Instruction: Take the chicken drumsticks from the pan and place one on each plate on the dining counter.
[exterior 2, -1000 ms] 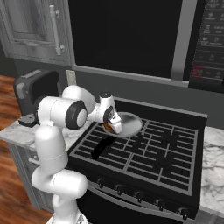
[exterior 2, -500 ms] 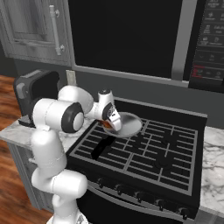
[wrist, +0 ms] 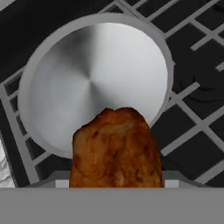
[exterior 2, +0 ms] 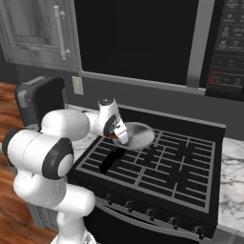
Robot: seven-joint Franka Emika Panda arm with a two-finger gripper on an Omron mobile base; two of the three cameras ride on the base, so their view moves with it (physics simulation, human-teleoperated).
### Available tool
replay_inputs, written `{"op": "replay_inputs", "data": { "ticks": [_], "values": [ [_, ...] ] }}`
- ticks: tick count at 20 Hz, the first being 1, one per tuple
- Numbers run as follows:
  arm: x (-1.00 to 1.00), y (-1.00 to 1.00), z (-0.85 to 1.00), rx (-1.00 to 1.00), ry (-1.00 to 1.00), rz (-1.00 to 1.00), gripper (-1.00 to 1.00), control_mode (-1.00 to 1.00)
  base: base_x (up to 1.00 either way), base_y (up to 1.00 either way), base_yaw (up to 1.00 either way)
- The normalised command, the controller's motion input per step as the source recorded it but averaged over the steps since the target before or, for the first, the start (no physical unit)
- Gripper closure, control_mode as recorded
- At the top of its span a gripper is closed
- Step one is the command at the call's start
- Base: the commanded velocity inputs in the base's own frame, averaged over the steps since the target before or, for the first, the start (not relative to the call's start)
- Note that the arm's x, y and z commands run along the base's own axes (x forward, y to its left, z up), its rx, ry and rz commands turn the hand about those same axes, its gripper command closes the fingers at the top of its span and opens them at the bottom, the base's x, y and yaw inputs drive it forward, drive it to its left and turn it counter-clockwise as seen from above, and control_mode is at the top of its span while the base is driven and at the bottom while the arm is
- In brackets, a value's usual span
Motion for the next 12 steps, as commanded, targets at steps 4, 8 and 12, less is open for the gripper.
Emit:
{"op": "replay_inputs", "data": {
  "ticks": [4, 8, 12],
  "values": [
    [-0.94, 0.27, 0.21, -0.02, -0.18, 0.0, 1.0, -1.0, 0.0, 0.0, 0.0],
    [-0.81, 0.37, 0.37, 0.0, -0.05, 0.03, 1.0, -1.0, 0.0, 0.0, 0.0],
    [-0.71, 0.48, 0.41, -0.02, 0.0, 0.13, 1.0, -1.0, 0.0, 0.0, 0.0]
  ]
}}
